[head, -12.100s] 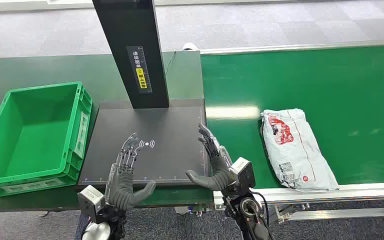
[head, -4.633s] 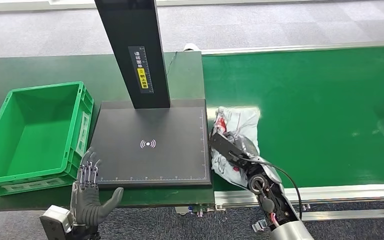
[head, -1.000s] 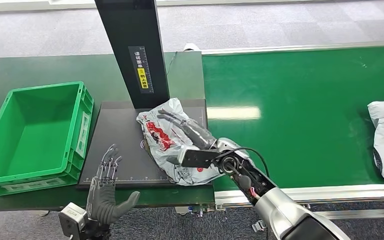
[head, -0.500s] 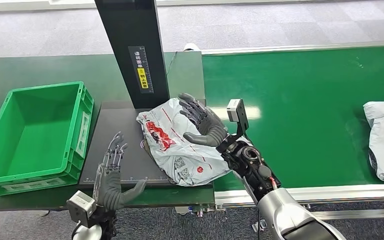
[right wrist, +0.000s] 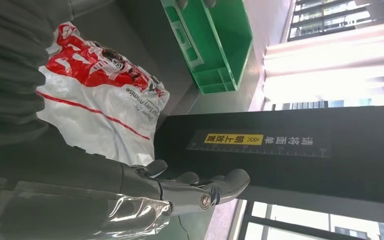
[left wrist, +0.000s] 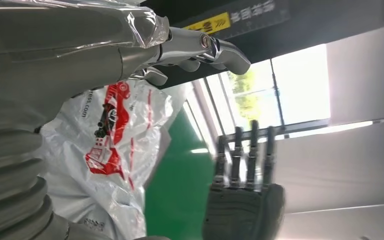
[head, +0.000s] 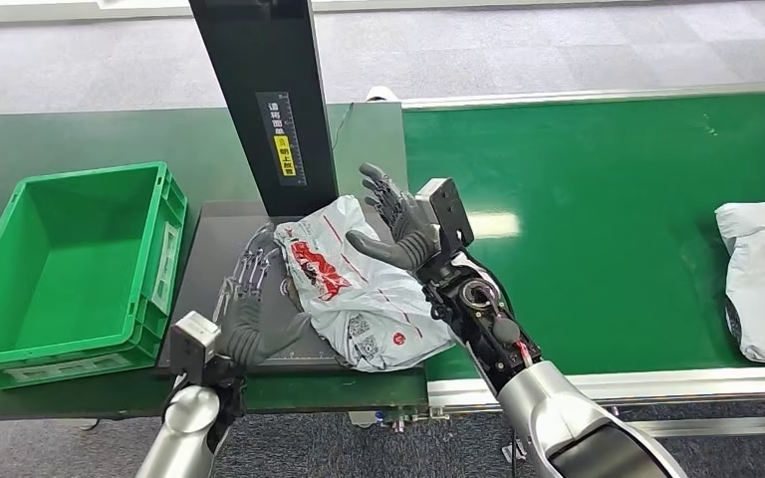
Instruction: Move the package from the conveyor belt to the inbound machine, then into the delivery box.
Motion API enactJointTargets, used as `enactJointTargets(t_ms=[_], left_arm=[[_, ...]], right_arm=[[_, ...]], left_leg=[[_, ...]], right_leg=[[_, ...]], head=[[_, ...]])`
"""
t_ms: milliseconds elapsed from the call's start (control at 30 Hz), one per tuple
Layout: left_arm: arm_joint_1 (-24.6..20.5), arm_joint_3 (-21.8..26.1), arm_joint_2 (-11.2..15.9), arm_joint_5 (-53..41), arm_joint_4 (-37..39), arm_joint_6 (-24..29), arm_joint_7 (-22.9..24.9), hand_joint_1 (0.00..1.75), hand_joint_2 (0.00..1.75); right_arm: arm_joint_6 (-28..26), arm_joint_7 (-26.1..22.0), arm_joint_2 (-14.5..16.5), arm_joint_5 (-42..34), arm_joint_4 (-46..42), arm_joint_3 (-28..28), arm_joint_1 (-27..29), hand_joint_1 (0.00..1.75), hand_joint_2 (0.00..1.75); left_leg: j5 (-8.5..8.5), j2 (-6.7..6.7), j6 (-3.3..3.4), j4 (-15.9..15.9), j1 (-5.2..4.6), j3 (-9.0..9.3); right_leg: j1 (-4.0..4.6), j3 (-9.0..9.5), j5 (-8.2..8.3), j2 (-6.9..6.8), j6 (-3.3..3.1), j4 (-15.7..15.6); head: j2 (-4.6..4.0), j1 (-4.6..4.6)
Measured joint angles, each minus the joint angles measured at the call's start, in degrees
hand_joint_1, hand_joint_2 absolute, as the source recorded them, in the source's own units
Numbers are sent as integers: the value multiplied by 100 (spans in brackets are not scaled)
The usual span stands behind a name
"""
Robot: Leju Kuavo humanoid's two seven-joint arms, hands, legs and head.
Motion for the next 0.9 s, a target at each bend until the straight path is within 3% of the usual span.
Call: enactJointTargets(t_ms=[300,433,633,900], left_arm=[[-1302,-676,58,-1057,1695,435,568,0,175],[-1718,-1082,39,-1651,2373,715,1145,0,175],[-2131,-1803,-46,-2736,3256,992,1961,0,175],[-2468,-2330,-140,-3244,3758,958,2308,0,175]], right_arm=[[-164,-215,-158,-240,-675,198,35,0,175],[-371,-266,-217,-165,-862,239,41,0,175],[-559,-440,-268,-28,-979,259,55,0,175],[-574,-508,-276,63,-984,258,42,0,175]], left_leg=[[1,4,0,3,-1,-2],[1,5,0,3,0,-2],[1,4,0,3,-1,-3],[1,-3,0,2,-1,5]], right_leg=[[-1,-2,3,1,2,0],[0,-3,3,1,2,0],[-1,-1,2,1,2,0],[-1,14,2,-1,2,0]], head=[[0,-1],[0,0],[0,0],[0,-1]])
